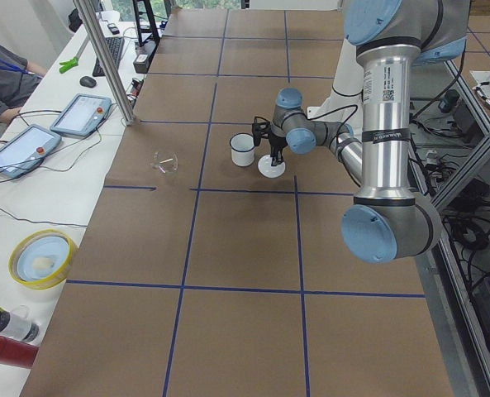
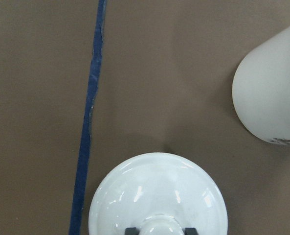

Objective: Remove funnel from cup
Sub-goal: 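Lift the white funnel and carry it over the mug with the left gripper, then lower the white funnel spout-first into the mug with the left gripper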

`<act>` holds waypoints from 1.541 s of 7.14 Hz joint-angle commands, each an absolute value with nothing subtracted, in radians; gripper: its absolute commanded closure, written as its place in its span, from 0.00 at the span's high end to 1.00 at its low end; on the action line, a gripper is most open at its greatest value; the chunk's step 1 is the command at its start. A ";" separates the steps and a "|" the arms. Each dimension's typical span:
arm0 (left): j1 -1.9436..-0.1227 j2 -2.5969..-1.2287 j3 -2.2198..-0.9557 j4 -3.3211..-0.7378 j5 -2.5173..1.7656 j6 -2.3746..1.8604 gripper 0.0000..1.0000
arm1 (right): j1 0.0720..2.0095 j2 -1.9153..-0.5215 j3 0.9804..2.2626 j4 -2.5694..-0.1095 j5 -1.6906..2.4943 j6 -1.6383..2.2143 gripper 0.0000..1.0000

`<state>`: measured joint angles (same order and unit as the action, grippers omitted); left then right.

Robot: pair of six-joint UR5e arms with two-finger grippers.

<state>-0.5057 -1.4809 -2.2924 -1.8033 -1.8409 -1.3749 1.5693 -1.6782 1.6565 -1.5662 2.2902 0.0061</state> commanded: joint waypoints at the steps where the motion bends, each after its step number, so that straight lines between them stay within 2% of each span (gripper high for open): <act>1: -0.575 -1.550 -2.452 -1.540 -1.899 -1.373 0.00 | 1.569 -1.678 1.657 -1.566 2.290 0.006 1.00; 2: -0.609 -1.736 -2.430 -1.370 -1.907 -1.373 0.00 | 1.569 -1.678 1.657 -1.566 2.290 0.006 1.00; 3: -0.609 -1.961 -2.334 -1.210 -1.908 -1.371 0.00 | 1.569 -1.678 1.657 -1.566 2.290 0.006 1.00; 4: -0.607 -2.080 -2.212 -1.192 -1.908 -1.371 0.00 | 1.569 -1.678 1.657 -1.566 2.290 0.006 1.00; 8: -0.655 -2.109 -1.963 -1.365 -1.910 -1.302 0.00 | 1.569 -1.678 1.657 -1.566 2.290 0.006 1.00; 11: -0.653 -2.099 -1.956 -1.368 -1.925 -1.298 0.00 | 1.569 -1.678 1.657 -1.566 2.290 0.006 1.00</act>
<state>-0.6533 -2.1032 -1.9577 -1.3665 -1.9215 -1.2992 1.5693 -1.6782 1.6567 -1.5662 2.2902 0.0061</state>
